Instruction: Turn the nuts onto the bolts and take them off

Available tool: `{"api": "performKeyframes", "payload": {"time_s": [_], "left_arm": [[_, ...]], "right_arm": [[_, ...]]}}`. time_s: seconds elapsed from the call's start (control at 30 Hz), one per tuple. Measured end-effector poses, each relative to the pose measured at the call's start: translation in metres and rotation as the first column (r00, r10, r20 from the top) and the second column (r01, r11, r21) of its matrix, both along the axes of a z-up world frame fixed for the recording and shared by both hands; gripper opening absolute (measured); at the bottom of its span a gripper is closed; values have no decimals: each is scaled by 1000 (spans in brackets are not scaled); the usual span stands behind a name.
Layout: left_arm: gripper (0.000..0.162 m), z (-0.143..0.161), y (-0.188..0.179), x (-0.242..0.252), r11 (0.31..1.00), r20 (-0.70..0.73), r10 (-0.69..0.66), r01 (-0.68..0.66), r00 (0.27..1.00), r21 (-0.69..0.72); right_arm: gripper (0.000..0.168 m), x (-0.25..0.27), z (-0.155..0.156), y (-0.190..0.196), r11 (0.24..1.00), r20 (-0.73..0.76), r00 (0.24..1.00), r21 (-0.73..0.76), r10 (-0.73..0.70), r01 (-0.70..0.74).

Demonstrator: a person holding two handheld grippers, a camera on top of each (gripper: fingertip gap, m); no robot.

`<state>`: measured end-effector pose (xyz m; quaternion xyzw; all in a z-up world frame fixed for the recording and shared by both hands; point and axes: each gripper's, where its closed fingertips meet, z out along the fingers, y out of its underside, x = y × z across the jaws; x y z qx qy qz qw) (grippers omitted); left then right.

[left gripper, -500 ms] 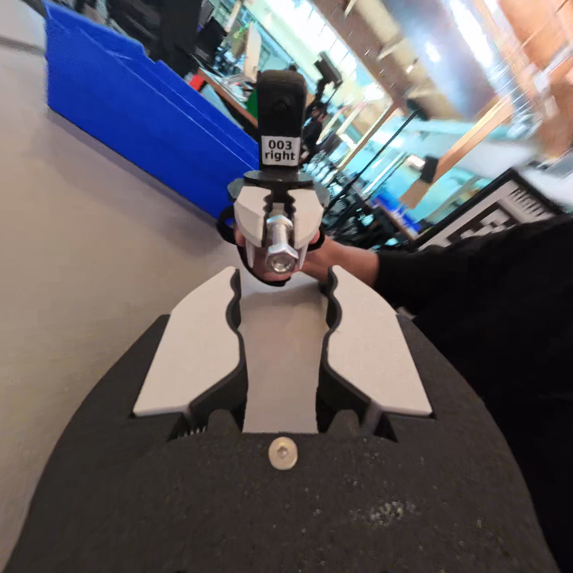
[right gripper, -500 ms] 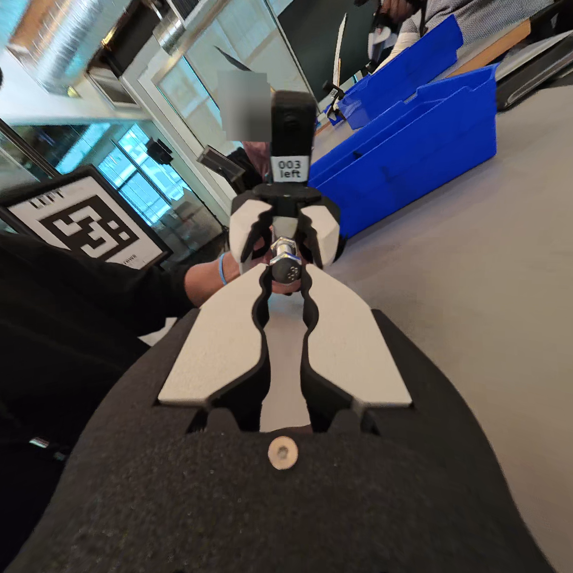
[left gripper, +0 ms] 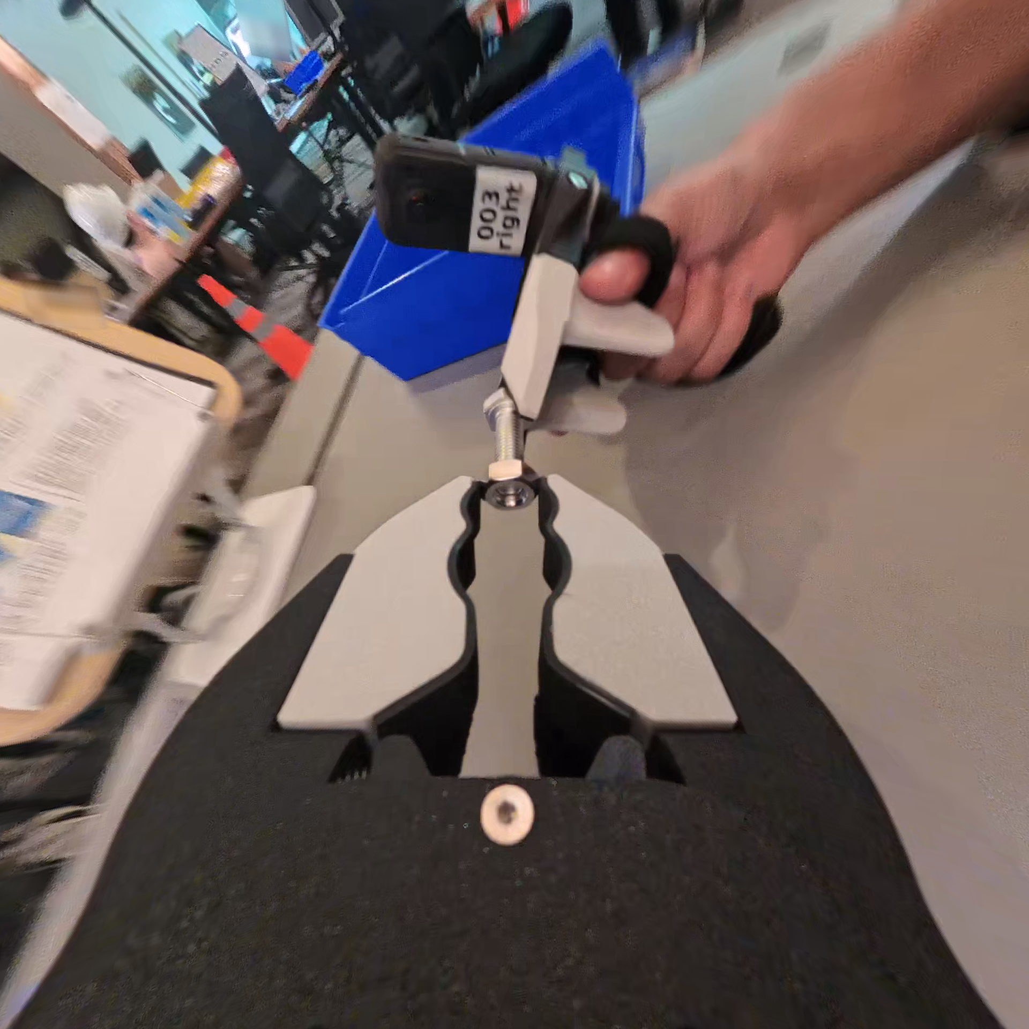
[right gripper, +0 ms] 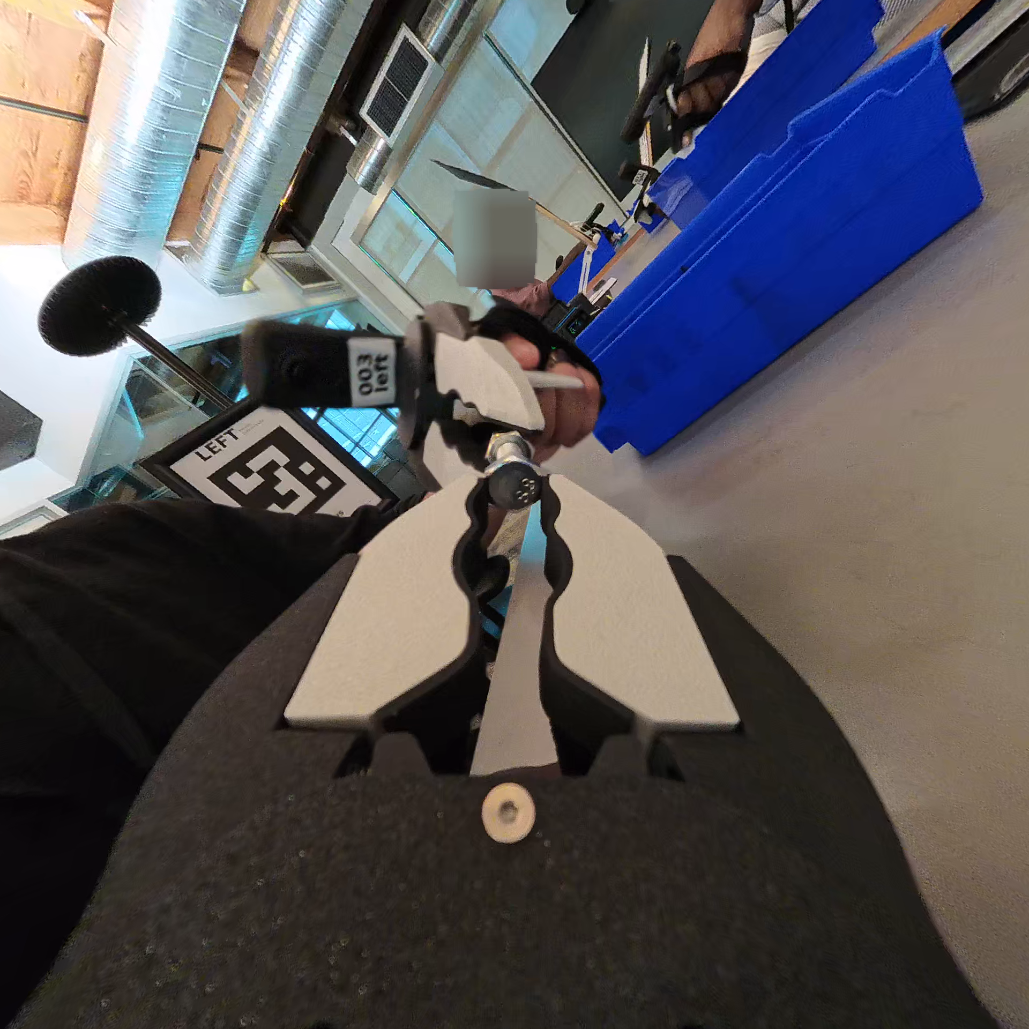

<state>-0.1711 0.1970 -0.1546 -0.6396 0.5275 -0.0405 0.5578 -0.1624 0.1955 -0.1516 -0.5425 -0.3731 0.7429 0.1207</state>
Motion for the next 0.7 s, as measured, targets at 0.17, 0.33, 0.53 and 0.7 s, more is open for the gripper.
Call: {"api": "performKeyframes", "payload": {"time_s": [0.17,0.33,0.53,0.7], "left_arm": [[35,3,-7,-2,996,-16,3,-4,1000,-85],[59,20,-15,-5,837,520,157,166,840,-521],[45,16,-13,2,595,722,269,480,637,-645],[17,6,-12,9,644,647,230,385,727,-661]], "right_arm": [[18,-1,2,-1,1000,-12,1000,11,-6,6],[18,2,7,1,990,-37,998,129,-55,60],[18,1,3,-4,965,-13,997,249,-77,78],[18,2,3,-2,968,-13,997,238,-77,78]]}}
